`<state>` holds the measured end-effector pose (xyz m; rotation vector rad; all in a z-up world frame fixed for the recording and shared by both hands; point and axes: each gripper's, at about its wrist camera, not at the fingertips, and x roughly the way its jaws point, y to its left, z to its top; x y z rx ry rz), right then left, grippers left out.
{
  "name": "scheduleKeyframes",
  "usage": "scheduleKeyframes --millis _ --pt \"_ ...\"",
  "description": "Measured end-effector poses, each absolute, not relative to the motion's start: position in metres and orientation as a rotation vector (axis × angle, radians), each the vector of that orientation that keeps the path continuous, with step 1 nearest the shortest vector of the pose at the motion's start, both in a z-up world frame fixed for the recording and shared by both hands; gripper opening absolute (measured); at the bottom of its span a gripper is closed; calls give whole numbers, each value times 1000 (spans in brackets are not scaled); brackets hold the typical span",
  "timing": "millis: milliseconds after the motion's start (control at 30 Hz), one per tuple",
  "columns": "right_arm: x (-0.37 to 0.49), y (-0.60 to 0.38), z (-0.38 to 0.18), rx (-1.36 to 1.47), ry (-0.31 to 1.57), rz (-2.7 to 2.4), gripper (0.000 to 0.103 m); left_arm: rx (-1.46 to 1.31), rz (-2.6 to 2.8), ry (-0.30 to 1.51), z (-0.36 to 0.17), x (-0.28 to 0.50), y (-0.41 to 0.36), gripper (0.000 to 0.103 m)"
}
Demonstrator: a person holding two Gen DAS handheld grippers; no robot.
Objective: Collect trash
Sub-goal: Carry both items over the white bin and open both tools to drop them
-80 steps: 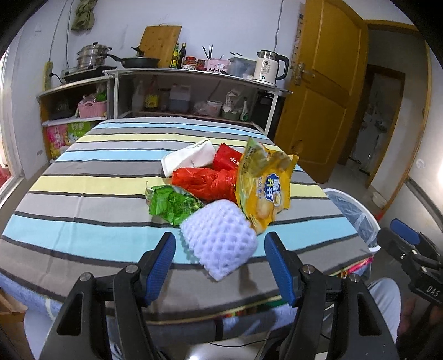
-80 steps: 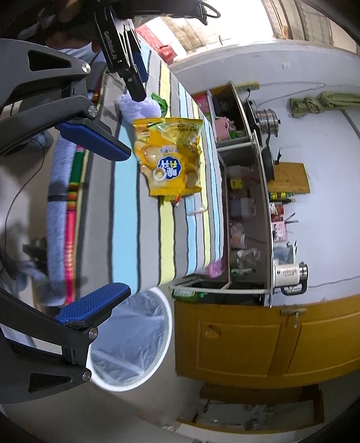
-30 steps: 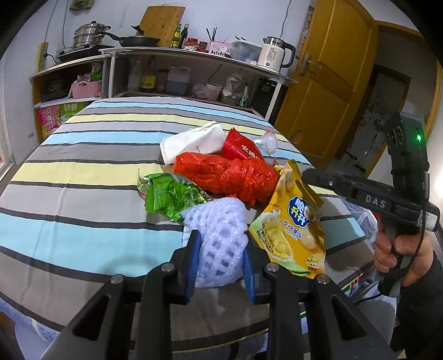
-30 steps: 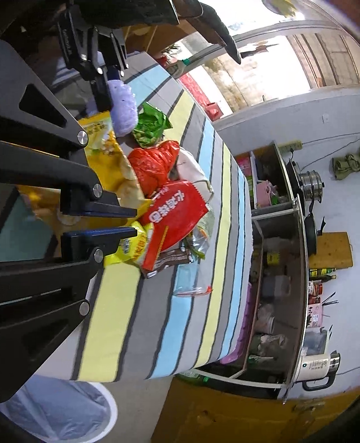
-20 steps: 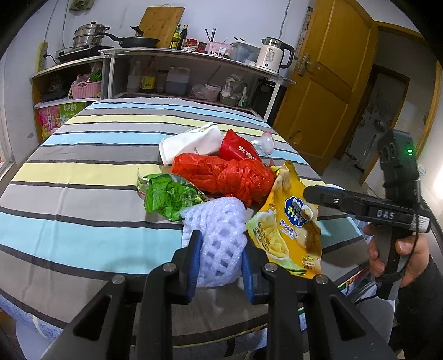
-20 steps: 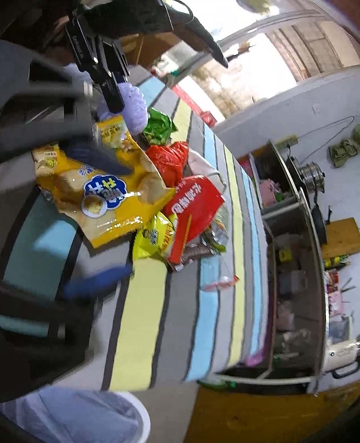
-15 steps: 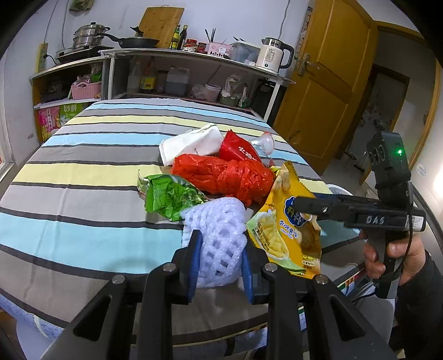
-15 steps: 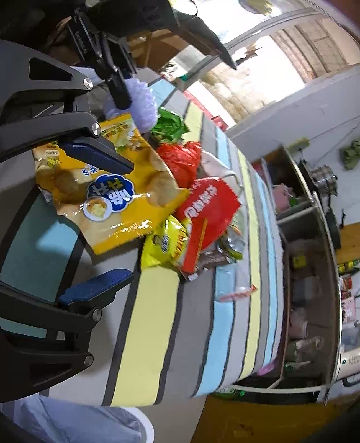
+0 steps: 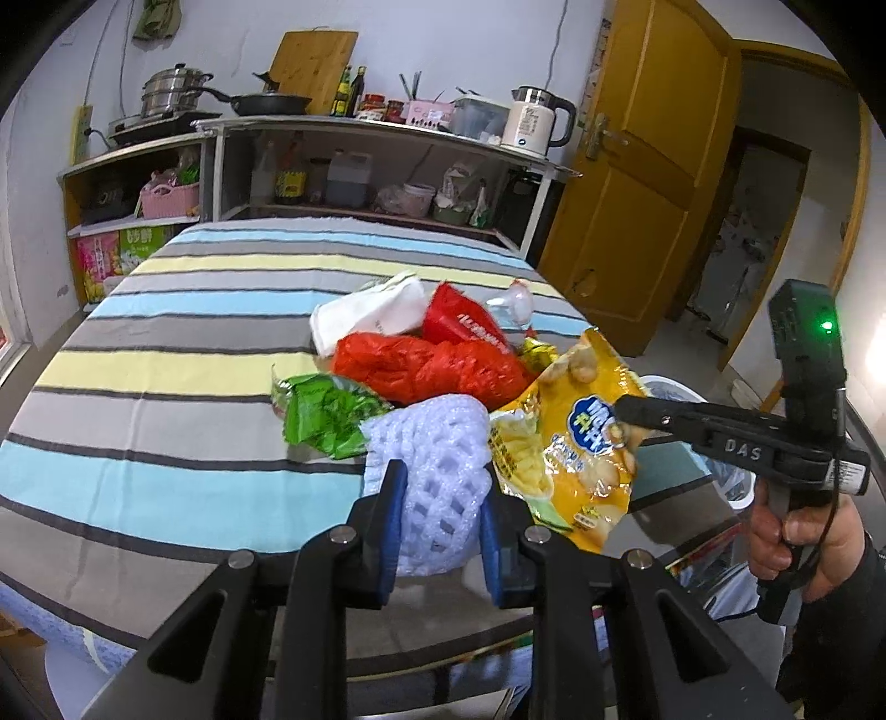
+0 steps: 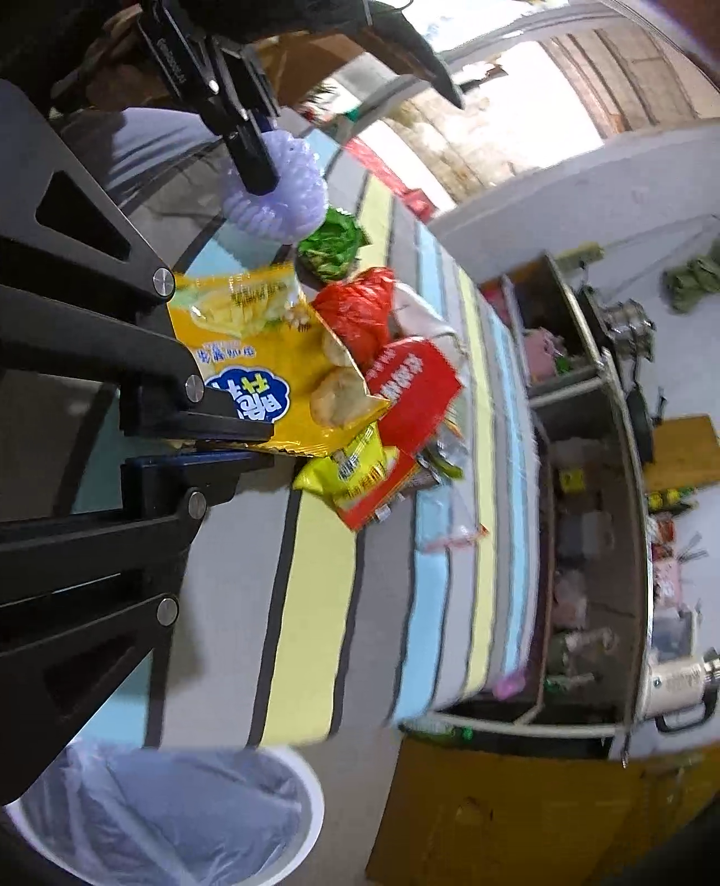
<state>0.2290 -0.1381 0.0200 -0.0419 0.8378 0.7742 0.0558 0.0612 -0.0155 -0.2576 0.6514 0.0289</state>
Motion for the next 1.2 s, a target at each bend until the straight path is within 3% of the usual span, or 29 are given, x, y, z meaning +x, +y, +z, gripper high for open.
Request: scheduleKeyframes --millis 733,1200 --pt "225 -298 70 202 646 384 3 -154 -236 595 22 132 -41 24" --pt "247 -369 23 286 725 208 3 -88 -453 661 6 201 -143 25"
